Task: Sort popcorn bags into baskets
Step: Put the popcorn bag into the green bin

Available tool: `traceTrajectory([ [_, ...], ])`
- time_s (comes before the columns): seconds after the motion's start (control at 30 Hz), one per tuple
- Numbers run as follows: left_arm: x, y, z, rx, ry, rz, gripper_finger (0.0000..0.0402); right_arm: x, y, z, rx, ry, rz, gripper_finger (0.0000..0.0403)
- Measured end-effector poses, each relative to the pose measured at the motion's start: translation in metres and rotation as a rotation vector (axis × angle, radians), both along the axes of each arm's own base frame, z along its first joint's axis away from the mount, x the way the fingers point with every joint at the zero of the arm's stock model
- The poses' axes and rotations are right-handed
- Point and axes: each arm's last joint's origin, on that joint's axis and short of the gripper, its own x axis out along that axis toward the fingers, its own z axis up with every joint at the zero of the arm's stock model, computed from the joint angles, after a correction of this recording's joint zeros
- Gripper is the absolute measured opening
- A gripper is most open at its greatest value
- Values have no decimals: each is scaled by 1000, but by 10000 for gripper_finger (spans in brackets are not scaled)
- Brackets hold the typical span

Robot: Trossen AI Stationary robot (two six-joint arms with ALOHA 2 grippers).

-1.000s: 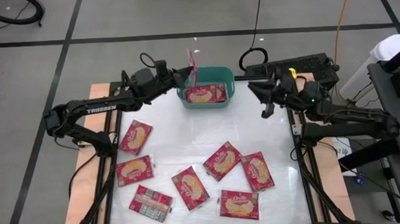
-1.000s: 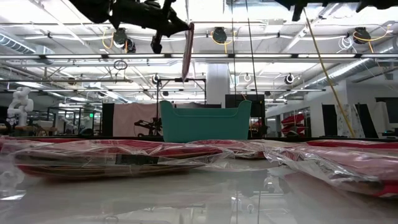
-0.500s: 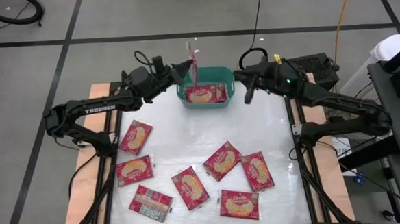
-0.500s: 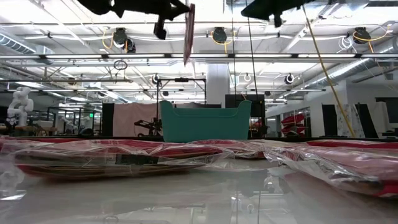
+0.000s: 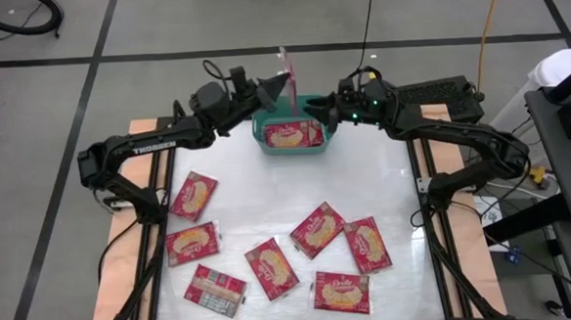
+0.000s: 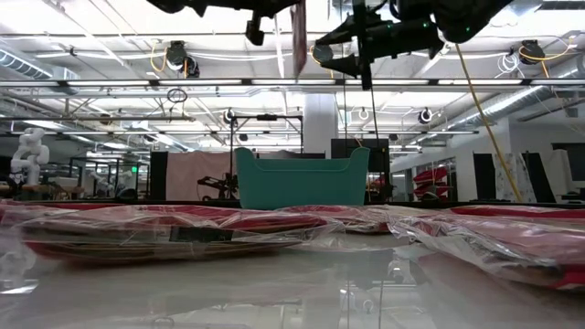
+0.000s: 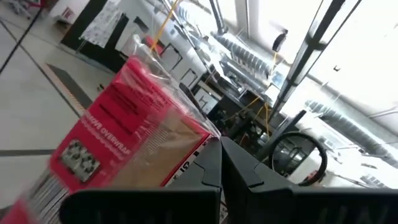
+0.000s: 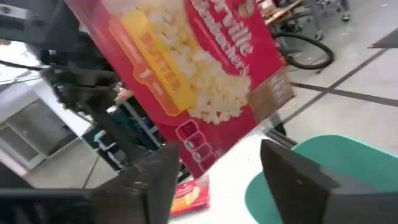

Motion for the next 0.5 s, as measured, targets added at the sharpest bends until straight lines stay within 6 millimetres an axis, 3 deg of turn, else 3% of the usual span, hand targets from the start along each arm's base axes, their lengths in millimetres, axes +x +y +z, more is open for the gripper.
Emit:
traceTrajectory([
  [0.1,6,7,5,24,-5,18,0,2,1,-2,-6,7,6,258],
  [0.2,14,13,10,36,-14,-5,0,6,-4,-10,111,2,5,278],
  [0.33,23,14,17,72,-22,-56,0,4,-14,-13,285,-40,108,287],
  [0.5,27,14,18,71,-29,-86,0,2,-18,-12,324,-88,236,288],
])
